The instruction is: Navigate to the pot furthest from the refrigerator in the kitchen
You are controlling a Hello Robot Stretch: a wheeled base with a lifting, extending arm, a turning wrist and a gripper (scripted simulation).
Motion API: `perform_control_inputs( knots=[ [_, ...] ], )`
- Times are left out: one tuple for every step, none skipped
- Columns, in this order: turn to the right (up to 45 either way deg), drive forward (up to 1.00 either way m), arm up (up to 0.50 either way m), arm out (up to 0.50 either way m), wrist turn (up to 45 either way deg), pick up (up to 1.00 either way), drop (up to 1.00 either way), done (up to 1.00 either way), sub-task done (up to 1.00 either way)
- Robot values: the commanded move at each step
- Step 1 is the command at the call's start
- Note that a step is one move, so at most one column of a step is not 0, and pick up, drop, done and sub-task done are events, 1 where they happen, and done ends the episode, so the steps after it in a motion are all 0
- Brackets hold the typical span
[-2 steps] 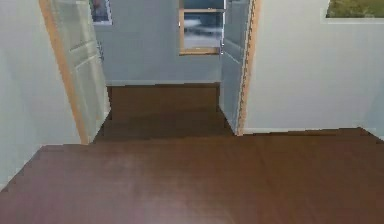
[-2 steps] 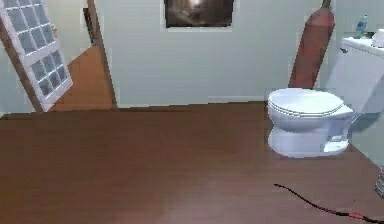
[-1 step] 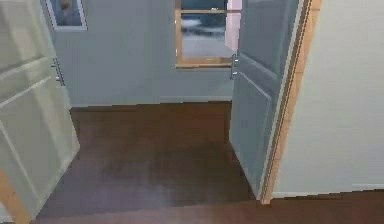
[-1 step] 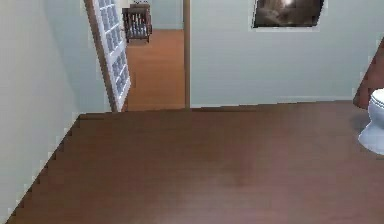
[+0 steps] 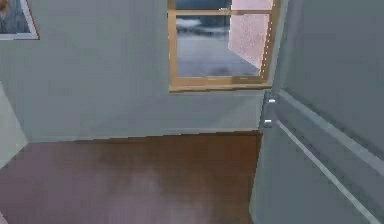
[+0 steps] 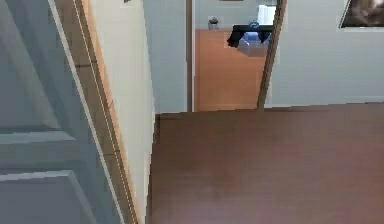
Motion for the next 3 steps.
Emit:
perform_control_inputs(
  knots=[
    [0.0, 1.00, 0.00, 0.00, 0.0, 0.00, 0.00, 0.00, 0.00],
    [0.0, 0.35, 0.00, 0.00, 0.0, 0.00, 0.00, 0.00, 0.00],
    [18.0, 0.00, 0.00, 0.00, 0.0, 0.00, 0.00, 0.00, 0.00]
  ],
)
